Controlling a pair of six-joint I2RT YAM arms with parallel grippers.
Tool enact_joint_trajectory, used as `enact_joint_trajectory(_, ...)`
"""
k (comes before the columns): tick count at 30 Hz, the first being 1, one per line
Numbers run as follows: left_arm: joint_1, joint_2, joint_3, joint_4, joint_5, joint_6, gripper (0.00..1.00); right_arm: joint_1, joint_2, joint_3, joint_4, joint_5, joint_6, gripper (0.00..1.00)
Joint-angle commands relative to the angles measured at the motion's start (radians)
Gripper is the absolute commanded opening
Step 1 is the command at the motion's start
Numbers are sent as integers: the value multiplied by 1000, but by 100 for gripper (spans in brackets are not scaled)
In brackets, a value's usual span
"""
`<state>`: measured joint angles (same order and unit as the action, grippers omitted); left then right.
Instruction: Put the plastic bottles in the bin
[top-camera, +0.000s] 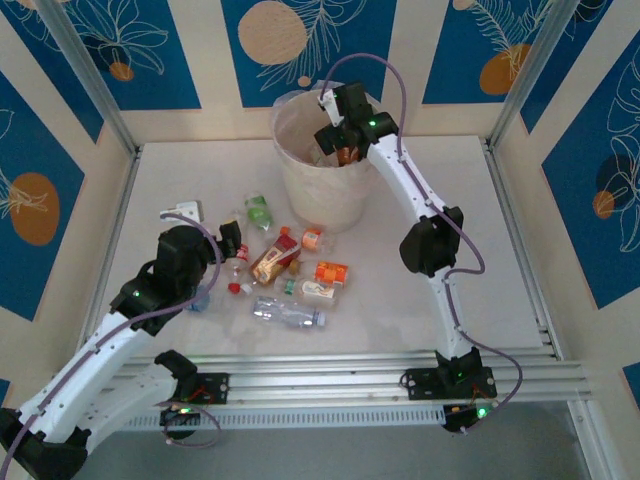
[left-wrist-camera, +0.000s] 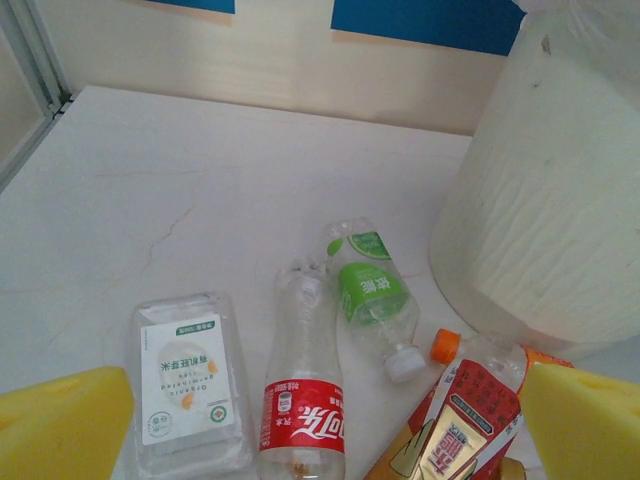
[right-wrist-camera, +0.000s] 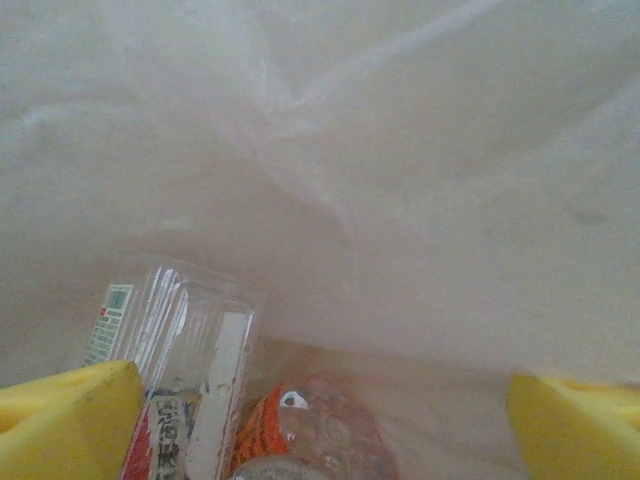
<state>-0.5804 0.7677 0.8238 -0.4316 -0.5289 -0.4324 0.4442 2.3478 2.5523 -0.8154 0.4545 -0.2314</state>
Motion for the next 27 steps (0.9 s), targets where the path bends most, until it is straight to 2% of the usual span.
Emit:
enact_joint_trajectory(1,-6,-11,32,-13,-10,-1,99,10,-107,48,-8,20,-2,99)
enact_joint_trajectory(10,-6,-25,37,-21,-9,-3,100,21,-253,26,-28,5,67,99)
enact_joint_trajectory(15,-6,-32,35,-20,0,-5,99,32,-385,-76,-44,-23,146,99)
enact_joint_trajectory(21,-6,-29,34,-12,13,-10,99,95,-646,-415,2,-54,244,99)
enact_joint_trajectory(27,-6,-27,34,-32,-29,-64,100,242,-920,-806,67,-37,292,99)
